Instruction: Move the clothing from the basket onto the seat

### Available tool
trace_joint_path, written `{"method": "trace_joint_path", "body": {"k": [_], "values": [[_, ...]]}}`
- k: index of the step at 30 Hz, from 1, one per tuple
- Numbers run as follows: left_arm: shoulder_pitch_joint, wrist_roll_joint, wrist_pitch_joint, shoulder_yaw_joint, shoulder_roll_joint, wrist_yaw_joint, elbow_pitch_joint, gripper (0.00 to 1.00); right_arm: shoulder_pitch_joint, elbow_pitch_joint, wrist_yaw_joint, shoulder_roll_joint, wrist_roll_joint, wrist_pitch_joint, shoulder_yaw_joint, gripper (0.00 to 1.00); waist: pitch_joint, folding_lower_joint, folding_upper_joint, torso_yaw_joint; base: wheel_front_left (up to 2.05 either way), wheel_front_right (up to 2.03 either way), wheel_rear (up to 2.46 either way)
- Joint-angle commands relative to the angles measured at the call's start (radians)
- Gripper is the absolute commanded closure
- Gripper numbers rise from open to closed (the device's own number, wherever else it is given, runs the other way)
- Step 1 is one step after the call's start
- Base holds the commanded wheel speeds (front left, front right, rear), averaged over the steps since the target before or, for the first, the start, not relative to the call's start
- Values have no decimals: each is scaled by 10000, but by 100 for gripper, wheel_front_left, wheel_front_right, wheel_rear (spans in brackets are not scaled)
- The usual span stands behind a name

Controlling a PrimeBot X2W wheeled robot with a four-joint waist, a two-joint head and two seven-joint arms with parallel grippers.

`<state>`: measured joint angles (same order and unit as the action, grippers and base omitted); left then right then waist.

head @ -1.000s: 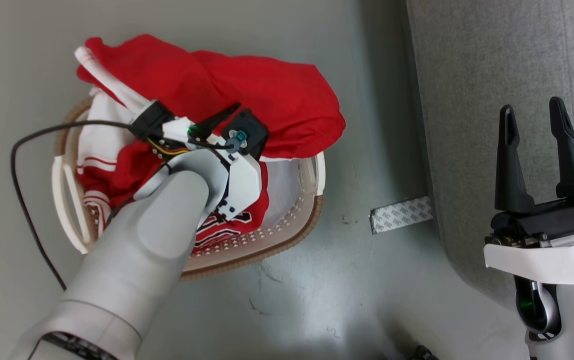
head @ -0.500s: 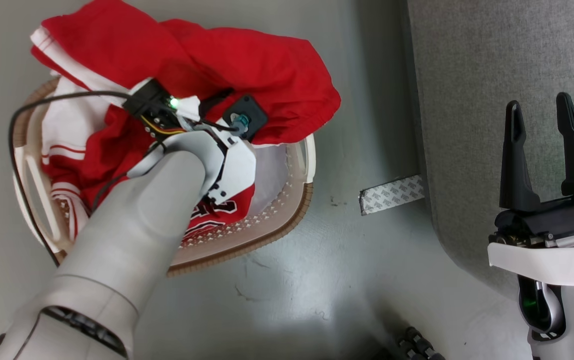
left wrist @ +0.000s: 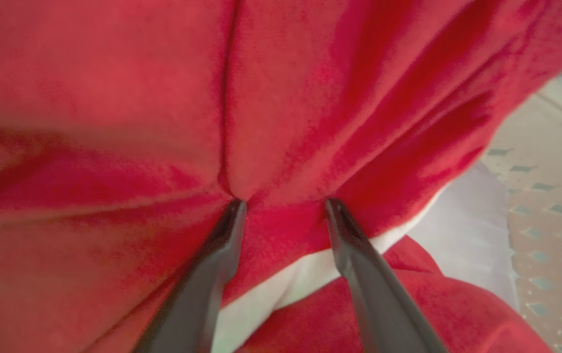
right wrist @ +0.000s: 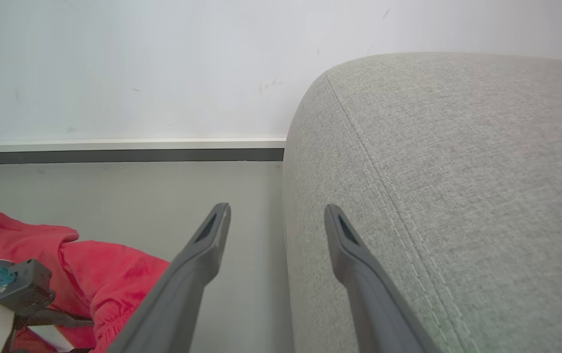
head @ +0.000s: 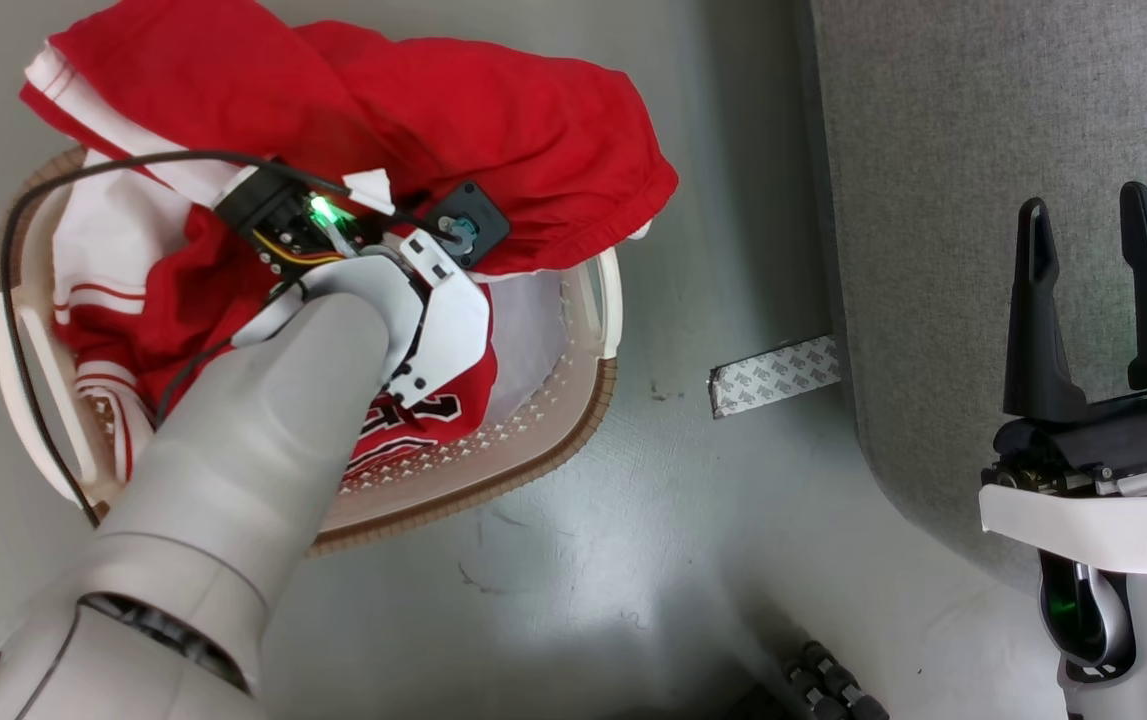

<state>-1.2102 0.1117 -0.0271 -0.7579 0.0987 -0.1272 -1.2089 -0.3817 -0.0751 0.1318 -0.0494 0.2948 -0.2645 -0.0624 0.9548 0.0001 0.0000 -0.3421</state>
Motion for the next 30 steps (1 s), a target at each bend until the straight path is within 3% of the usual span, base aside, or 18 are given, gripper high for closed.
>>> {"method": "trace_joint_path", "body": {"k": [1,2,3,9,10,11,12,30], "values": [[-103,-61,-37,-63,4,-23,-73,33,72,-70,-21,-20,-40,0,39,0,15,-1,0,-15,2,2,2],[-118,-107,-32,-87,-8,-28,-116,39,81,-84,-21,-20,-62,0,44,0,23,-1,0,-16,6,6,6],[-128,-137,-44,-105,-21,-30,-147,51,94,-94,-21,-20,-89,1,47,0,30,-1,0,-4,8,8,8],[-128,-357,-199,-258,-84,-14,-309,60,195,-235,-21,-21,-347,2,119,0,77,-1,0,180,8,8,8],[-126,-394,-227,-281,-89,-16,-331,68,209,-265,-21,-21,-393,0,130,0,82,-1,0,212,8,8,8],[-121,-392,-176,-323,-99,-18,-358,90,234,-293,-21,-20,-413,0,145,0,87,-1,0,247,7,7,7],[-49,-419,-100,-384,-118,-19,-405,100,267,-310,-21,-20,-431,0,165,0,84,-1,0,283,5,5,5],[853,-2294,-1305,-1001,-452,-24,-60,100,317,13,-21,-23,-905,0,379,0,-1032,-1,0,1089,0,0,0]]}}
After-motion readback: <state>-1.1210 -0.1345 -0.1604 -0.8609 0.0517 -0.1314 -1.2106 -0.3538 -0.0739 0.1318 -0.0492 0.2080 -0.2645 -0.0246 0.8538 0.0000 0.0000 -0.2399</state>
